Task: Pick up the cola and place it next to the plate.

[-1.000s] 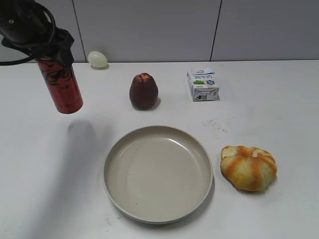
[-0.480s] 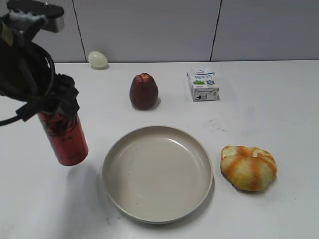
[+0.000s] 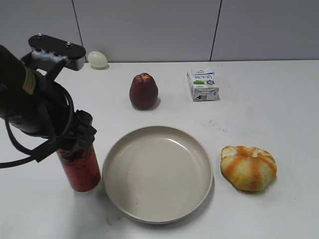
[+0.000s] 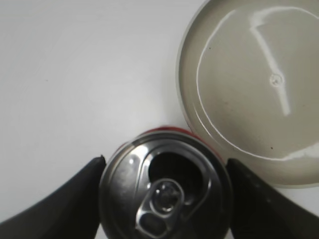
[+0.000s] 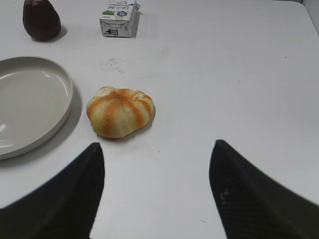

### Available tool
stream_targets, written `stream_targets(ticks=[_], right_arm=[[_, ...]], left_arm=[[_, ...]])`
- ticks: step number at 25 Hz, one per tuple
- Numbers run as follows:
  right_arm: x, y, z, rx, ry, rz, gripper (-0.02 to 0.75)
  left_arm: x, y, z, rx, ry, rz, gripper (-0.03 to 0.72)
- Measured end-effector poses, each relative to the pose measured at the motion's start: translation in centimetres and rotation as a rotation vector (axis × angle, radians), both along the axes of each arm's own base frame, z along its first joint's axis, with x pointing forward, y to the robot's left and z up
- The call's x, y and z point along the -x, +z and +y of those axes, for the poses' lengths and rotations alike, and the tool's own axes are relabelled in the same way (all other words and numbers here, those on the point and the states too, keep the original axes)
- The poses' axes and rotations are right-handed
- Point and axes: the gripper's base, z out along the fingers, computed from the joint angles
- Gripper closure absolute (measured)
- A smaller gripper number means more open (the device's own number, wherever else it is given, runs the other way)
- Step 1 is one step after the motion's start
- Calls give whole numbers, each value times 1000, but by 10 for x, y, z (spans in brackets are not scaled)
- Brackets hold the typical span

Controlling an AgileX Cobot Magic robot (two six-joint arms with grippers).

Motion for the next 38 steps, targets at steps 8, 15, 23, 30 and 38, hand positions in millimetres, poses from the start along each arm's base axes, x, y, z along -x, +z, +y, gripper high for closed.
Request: stream_targets(ticks=[8,15,23,30,38], right_arm=[[0,0,0,0,0,0,206],[0,0,0,0,0,0,206],[0,0,0,0,0,0,206],[0,0,0,0,0,0,206],[0,0,0,0,0,0,206]], left_arm=[[4,-12,2,13,3,6,158],[5,-11,3,22,4,1,70],[20,30,27,100,39,-88,46],[20,58,102,32,177,-119,83],[41,75,169,4,416,-124,97]])
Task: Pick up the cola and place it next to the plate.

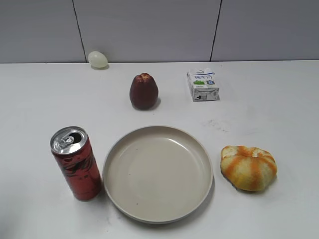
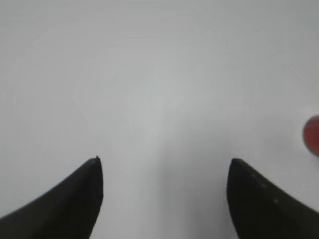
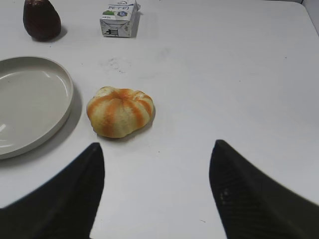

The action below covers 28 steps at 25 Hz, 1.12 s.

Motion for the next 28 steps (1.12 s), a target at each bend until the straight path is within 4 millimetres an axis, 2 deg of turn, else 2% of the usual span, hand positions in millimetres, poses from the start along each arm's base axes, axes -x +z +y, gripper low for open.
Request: stream_targets(ticks=[4,9,13,20,28], right_arm=[[0,0,0,0,0,0,206],[0,0,0,0,0,0,206],[0,0,0,0,0,0,206],[0,0,0,0,0,0,206],[0,0,0,0,0,0,206]], left_arm=[[34,0,0,40,7,-71,98],[87,-16,-1,75,-1,-164,98],[119,-26,0,80,-7,-235,98],[154,-30,0,86,-15,-393,98],[176,-30,1,90,-20,-554,99]])
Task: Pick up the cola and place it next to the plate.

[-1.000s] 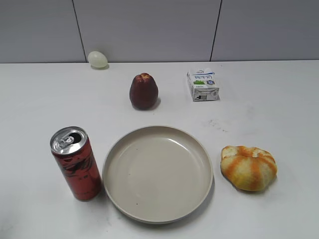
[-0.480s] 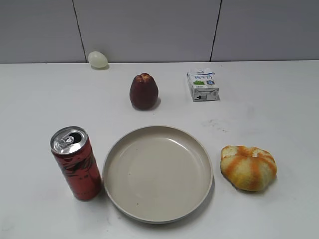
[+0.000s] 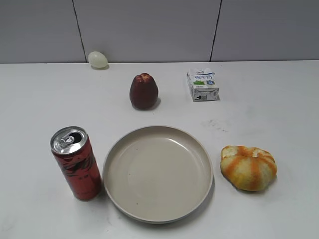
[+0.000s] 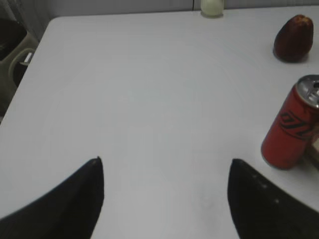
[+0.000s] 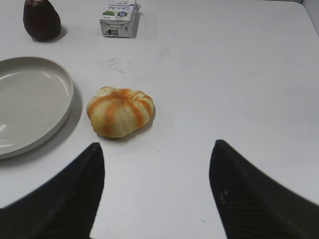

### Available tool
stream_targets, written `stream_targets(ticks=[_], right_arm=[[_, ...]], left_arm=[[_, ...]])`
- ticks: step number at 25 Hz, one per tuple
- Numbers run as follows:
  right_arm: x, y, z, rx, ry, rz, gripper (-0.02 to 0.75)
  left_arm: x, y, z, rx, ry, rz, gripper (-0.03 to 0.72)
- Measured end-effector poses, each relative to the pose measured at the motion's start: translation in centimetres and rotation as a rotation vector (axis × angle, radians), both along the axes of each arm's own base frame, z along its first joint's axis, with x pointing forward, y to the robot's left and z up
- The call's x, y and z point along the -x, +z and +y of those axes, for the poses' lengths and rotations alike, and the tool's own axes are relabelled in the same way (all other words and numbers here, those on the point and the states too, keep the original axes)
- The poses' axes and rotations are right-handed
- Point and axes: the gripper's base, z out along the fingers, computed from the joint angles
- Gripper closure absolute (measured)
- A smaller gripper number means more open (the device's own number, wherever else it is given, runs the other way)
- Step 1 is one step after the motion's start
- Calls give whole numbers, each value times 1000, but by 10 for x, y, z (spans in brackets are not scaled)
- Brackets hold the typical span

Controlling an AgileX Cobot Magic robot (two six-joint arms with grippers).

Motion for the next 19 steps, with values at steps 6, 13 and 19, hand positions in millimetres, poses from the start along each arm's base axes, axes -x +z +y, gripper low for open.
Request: stream_targets(ticks=[6,13,19], right_arm=[[0,0,0,0,0,0,206],[0,0,0,0,0,0,206],[0,0,0,0,0,0,206]], left_arm=[[-6,-5,0,3,3,-26,99],[-6,-5,0,3,4,-33,99],[-6,-5,0,3,4,-34,99]])
